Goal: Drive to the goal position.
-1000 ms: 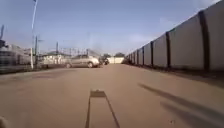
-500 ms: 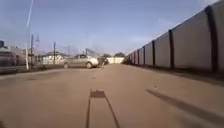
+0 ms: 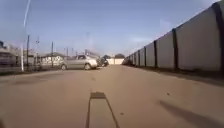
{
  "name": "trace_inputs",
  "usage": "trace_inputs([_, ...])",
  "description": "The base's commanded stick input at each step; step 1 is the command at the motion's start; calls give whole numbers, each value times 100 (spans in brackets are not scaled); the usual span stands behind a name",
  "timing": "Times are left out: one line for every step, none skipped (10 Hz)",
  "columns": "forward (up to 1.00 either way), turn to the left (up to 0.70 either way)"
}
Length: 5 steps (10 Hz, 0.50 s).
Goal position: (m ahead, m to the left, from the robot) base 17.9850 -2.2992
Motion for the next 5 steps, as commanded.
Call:
trace_inputs([100,0])
trace_inputs([100,0])
trace_inputs([100,0])
trace_inputs([100,0])
trace_inputs([100,0])
